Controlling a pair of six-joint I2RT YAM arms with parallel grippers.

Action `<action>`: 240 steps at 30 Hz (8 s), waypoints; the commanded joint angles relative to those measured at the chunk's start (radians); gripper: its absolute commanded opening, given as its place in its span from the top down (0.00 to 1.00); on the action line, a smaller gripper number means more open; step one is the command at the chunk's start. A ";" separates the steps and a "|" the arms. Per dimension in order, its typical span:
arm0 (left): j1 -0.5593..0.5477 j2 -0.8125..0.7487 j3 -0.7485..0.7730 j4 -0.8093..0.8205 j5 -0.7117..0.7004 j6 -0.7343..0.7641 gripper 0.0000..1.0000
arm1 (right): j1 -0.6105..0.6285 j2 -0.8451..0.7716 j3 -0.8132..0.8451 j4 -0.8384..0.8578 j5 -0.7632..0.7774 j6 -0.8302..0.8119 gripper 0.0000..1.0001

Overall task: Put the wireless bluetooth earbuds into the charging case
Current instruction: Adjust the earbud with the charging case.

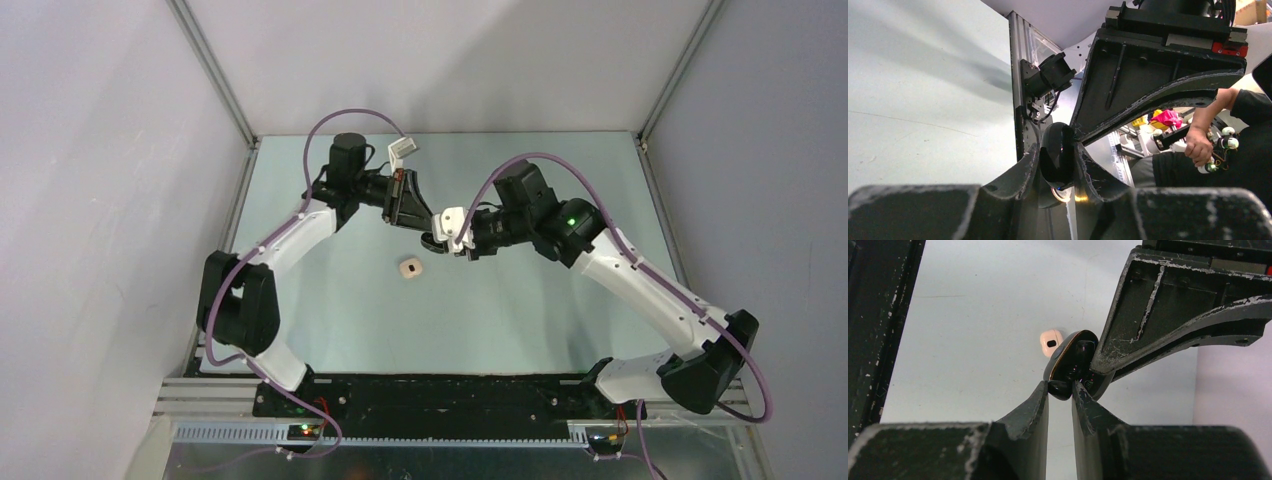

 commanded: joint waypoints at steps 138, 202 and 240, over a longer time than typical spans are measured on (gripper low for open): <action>0.099 -0.232 -0.088 -0.049 -0.581 -0.192 1.00 | 0.152 0.257 0.263 0.164 0.801 0.864 1.00; 0.079 -0.182 -0.162 0.180 -0.181 -0.176 1.00 | -0.129 0.188 0.202 0.099 -0.142 0.539 0.38; 0.054 -0.123 -0.163 0.181 -0.178 -0.159 1.00 | -0.200 0.086 0.176 0.111 -0.321 0.713 0.35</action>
